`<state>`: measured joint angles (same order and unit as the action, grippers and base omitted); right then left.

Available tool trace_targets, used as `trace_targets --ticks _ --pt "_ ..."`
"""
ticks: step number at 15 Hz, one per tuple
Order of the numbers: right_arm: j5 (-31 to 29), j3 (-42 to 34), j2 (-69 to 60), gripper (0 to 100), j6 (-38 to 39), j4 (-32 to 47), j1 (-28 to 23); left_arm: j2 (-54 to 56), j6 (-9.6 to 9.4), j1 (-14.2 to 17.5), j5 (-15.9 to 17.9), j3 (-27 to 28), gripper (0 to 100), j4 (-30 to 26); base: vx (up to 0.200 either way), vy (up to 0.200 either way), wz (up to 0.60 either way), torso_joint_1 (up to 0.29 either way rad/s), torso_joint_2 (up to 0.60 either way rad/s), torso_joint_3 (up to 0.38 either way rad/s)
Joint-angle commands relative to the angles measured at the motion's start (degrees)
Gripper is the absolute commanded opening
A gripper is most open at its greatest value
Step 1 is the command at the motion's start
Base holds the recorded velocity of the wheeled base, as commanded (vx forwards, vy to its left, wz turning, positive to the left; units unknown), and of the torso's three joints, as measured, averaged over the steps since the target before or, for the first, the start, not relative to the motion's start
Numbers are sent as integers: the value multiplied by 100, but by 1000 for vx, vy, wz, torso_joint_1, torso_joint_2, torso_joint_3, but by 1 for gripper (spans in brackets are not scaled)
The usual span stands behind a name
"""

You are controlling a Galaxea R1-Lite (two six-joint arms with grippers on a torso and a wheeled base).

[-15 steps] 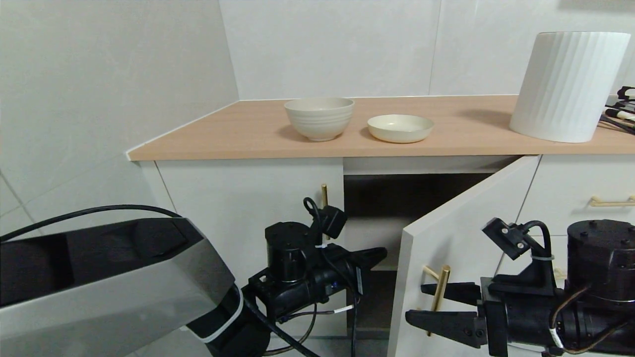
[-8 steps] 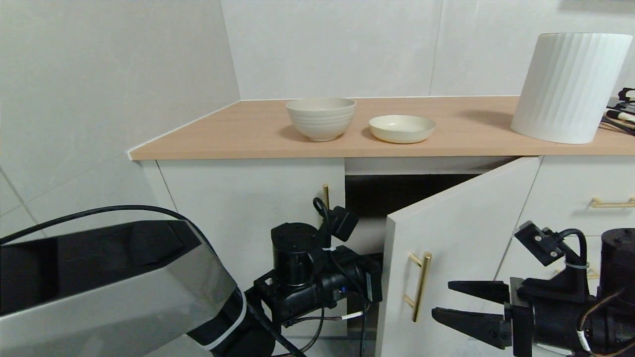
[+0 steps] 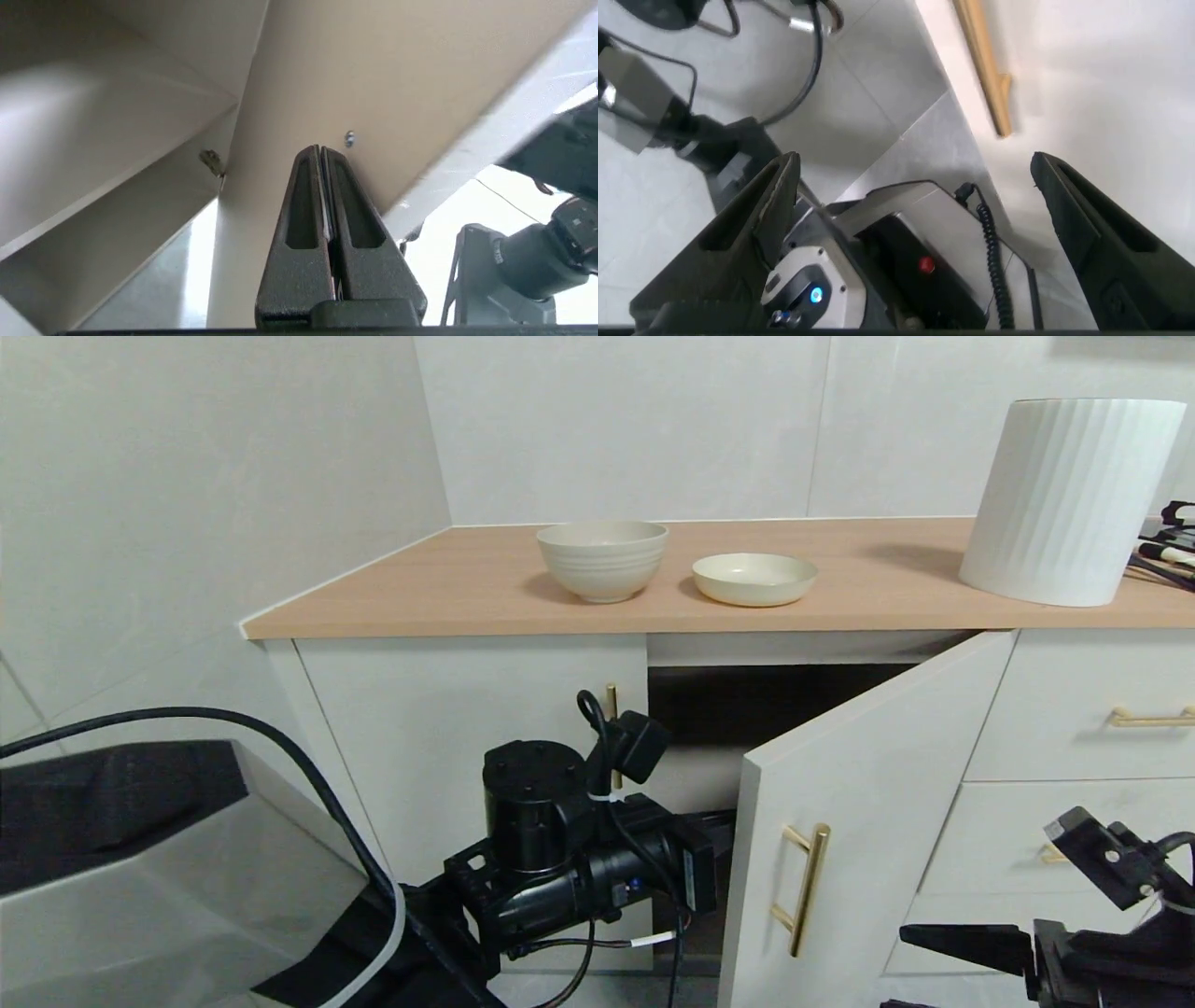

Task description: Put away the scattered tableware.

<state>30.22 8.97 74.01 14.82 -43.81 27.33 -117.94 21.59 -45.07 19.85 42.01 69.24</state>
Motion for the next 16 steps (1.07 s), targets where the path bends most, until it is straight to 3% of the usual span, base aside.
trace_targets --ticks 1,3,8,12,16 --pt "1 -124 -352 100 12 22 9 175 3 -72 2 -52 0 2 0 0 0 0 0 0" --pt "-7 -106 -431 100 12 101 9 131 3 -116 19 18 0 -51 0 0 0 0 0 0" --pt "1 -124 -431 100 3 119 18 87 3 -204 46 853 0 -1370 0 0 0 0 0 0" --pt "1 -133 -440 100 3 119 27 -62 3 -230 46 1099 0 -1545 0 0 0 0 0 0" --pt "19 -133 -484 100 3 119 35 -229 3 -230 46 1240 0 -1545 -200 0 0 7 1 1"
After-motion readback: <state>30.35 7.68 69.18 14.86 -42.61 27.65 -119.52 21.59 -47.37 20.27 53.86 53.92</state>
